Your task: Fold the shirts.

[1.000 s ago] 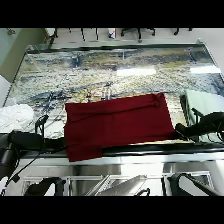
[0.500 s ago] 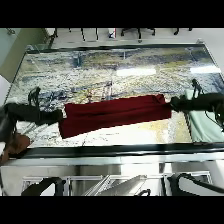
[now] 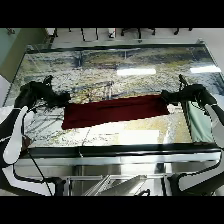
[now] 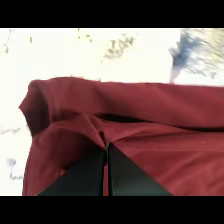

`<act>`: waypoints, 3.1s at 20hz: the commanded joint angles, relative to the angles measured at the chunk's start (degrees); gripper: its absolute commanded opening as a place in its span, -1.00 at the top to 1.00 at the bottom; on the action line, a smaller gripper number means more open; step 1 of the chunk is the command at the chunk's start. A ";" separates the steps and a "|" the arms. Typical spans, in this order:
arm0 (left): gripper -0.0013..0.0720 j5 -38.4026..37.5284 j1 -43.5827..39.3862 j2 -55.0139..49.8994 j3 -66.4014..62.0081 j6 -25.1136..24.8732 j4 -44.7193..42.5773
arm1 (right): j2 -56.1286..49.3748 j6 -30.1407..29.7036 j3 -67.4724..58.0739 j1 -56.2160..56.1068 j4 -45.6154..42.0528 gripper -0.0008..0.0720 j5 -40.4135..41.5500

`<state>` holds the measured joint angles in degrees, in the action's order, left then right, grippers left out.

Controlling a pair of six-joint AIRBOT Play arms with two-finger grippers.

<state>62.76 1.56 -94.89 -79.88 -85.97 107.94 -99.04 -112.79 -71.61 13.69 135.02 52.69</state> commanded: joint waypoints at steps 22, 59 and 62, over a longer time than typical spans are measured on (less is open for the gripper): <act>-0.96 -3.04 -2.56 6.27 -2.64 -0.02 1.77 | -9.99 1.77 -8.35 4.37 0.24 -0.51 6.62; 0.92 -2.10 -38.36 -29.29 -37.70 2.51 15.28 | 18.05 9.64 -24.26 2.19 3.41 0.92 40.00; 0.92 9.20 -32.61 -22.36 -37.70 0.31 15.08 | 18.03 10.47 -24.26 0.07 3.45 0.92 39.85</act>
<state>62.26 -35.00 -122.02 -117.14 -83.81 123.11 -81.12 -103.20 -95.83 15.38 138.54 92.31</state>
